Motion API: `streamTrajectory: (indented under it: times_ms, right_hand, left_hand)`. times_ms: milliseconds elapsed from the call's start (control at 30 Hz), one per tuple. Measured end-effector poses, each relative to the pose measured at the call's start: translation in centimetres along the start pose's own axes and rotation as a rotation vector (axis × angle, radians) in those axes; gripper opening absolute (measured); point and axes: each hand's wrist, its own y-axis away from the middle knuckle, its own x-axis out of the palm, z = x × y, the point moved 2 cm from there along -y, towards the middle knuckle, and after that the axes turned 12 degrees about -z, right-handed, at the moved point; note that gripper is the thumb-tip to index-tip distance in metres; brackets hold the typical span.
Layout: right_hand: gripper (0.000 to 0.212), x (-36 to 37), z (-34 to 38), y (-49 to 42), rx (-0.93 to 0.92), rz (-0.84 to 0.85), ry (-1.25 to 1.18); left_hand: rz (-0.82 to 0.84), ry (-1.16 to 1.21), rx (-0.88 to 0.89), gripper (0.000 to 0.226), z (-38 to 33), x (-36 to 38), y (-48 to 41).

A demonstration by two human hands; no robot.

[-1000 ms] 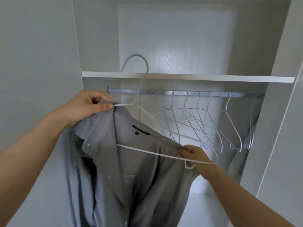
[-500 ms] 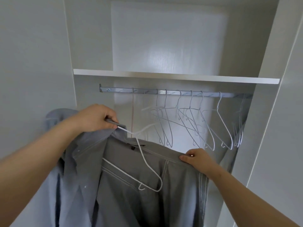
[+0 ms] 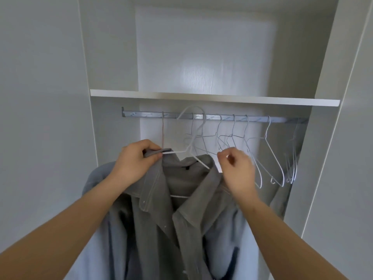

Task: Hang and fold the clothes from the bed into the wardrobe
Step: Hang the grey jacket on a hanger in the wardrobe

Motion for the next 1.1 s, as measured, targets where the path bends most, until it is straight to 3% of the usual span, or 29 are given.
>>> streamTrajectory:
  times_ms: [33, 100, 167, 267, 400, 500, 533, 633, 667, 700, 800, 933, 1000, 1100]
  right_hand:
    - [0.012, -0.2, 0.0, -0.3, -0.048, -0.02, 0.129]
    - [0.028, 0.4, -0.7, -0.3, -0.061, 0.256, 0.275]
    - [0.01, 1.1, -0.9, 0.2, -0.045, 0.468, 0.21]
    - [0.026, 1.7, -1.2, 0.7, -0.062, 0.449, 0.137]
    - [0.026, 2.2, -1.1, 1.5, -0.028, 0.48, 0.13]
    - [0.026, 2.1, -1.5, 1.2, 0.024, 0.457, 0.139]
    - [0.026, 1.9, -1.6, 1.0, 0.042, 0.425, 0.147]
    - [0.021, 1.4, -2.2, 0.7, 0.085, 0.371, 0.142]
    - [0.02, 1.4, -2.3, 0.7, 0.096, 0.373, 0.13]
    - [0.02, 1.4, -2.4, 0.8, 0.109, 0.376, 0.12]
    - [0.019, 1.5, -2.4, 1.1, 0.131, 0.398, 0.072]
    - [0.021, 1.6, -2.0, 1.2, 0.109, 0.416, -0.019]
    - [0.028, 1.2, -1.6, 1.3, 0.035, 0.414, -0.051]
    - [0.021, -0.2, -1.2, 1.2, -0.115, 0.452, 0.007]
  left_hand:
    - [-0.01, 0.052, -0.021, 0.012, 0.0, -0.3, 0.1]
    - [-0.026, 0.109, -0.044, 0.02, 0.0, -0.7, 0.1]
    - [-0.012, 0.14, -0.079, 0.021, -0.1, -0.9, 0.2]
    - [-0.025, 0.135, -0.156, 0.019, -0.1, -0.8, 0.4]
    - [-0.111, -0.042, -0.121, 0.013, -1.1, -0.9, -0.4]
    - [-0.115, 0.085, -0.221, 0.017, -2.6, -1.1, -0.2]
    - [0.004, 0.061, -0.211, 0.02, -2.9, -1.1, 0.2]
    - [0.712, -0.13, -0.195, 0.022, -3.1, -0.8, 2.3]
    - [0.848, -0.159, -0.215, 0.024, -3.0, -0.9, 2.8]
    - [0.849, -0.203, -0.181, 0.028, -2.8, -0.9, 2.7]
    - [0.44, -0.384, 0.105, 0.027, -2.3, -0.5, 1.1]
    - [0.573, -0.215, 0.119, 0.018, -1.7, 1.9, 1.8]
    - [0.433, -0.201, 0.153, 0.02, -1.3, 2.3, 1.9]
    - [0.253, -0.131, 0.163, 0.02, -0.9, 1.9, 1.8]
